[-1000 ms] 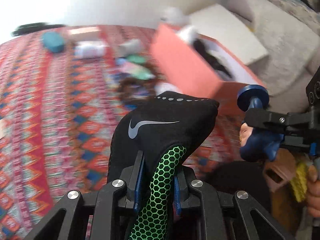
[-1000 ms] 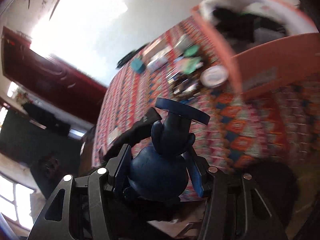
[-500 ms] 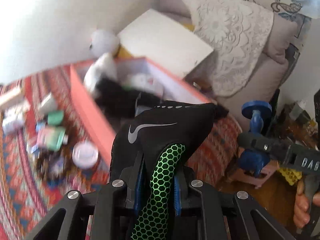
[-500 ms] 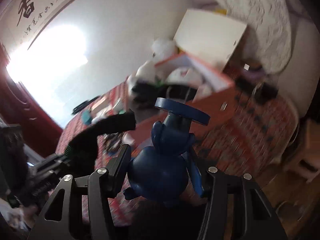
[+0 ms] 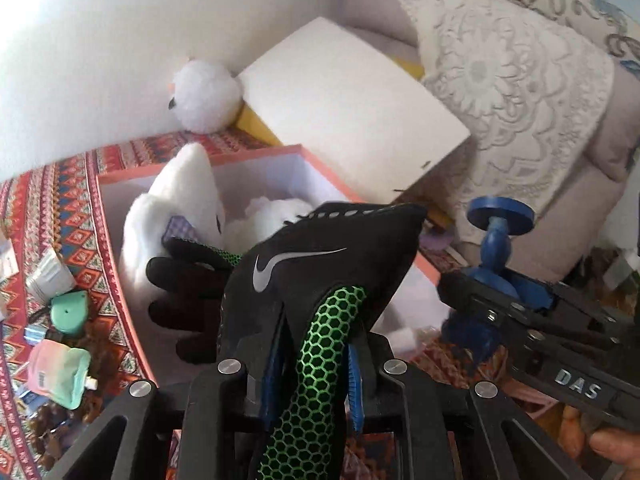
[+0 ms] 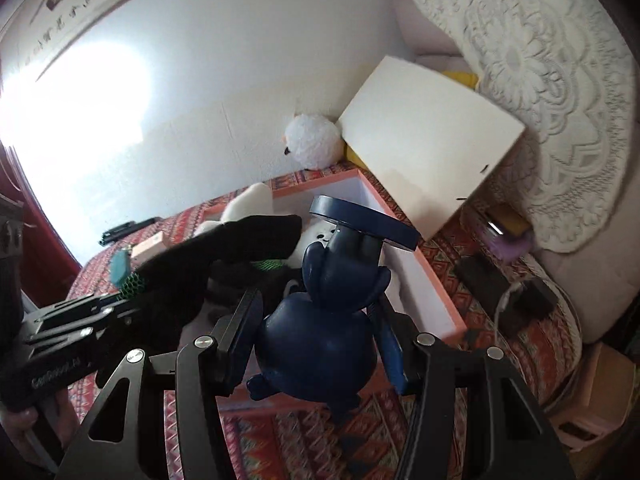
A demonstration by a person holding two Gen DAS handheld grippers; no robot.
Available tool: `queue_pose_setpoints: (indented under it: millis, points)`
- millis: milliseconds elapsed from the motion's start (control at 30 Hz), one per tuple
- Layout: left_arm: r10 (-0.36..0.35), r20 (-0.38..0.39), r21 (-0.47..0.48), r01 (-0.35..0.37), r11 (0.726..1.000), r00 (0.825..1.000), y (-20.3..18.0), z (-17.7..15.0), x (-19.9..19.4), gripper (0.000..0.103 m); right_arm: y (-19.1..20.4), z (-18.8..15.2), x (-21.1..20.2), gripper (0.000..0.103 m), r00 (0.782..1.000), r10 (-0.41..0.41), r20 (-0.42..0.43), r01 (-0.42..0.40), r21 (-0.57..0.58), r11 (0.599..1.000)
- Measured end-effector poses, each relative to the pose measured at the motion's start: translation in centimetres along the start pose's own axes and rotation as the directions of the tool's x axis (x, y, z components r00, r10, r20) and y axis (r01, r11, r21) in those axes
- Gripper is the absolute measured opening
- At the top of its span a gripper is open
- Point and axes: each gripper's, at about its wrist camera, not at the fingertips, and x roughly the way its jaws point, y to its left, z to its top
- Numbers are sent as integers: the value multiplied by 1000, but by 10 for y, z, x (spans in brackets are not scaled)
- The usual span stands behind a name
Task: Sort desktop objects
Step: 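Carry glove and blue figurine into the orange box while both grippers open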
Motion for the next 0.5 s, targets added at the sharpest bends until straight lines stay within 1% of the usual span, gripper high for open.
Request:
queue_pose_setpoints:
  millis: [67,100,133,167,200,233,300,400,500]
  points:
    - [-8,-6,-24,8,1000,1000,7,0,13,42,-5,7,25,57,1000,-7,-20,7,-3,1000]
    - [-11,-8,-37,10,999,1000,11,0,17,63,-8,10,38,57,1000,-9,-27,8,-5,1000]
    - [-11,-8,-49,10,999,1000,16,-1,19,79,-10,13,52,57,999,-12,-40,12,-8,1000]
    - [-10,-9,-61,10,998,1000,21,-2,22,82,-12,13,64,58,998,-27,-59,27,-11,1000]
    - [-11,-11,-70,10,998,1000,24,-3,23,82,-14,13,73,64,996,-47,-73,46,-13,999]
    - [-10,-14,-74,9,997,1000,27,-5,24,82,-16,12,80,75,995,-60,-75,59,-17,998]
    - [9,-14,-74,-10,997,1000,32,-9,21,82,-13,10,82,81,995,-84,-50,83,-26,996]
    - [36,-7,-78,-36,996,999,38,-15,13,82,-2,5,77,81,994,-99,-41,96,-55,994]
    - [44,-5,-87,-44,995,999,43,-23,1,82,16,-2,61,81,993,-112,-26,110,-85,990]
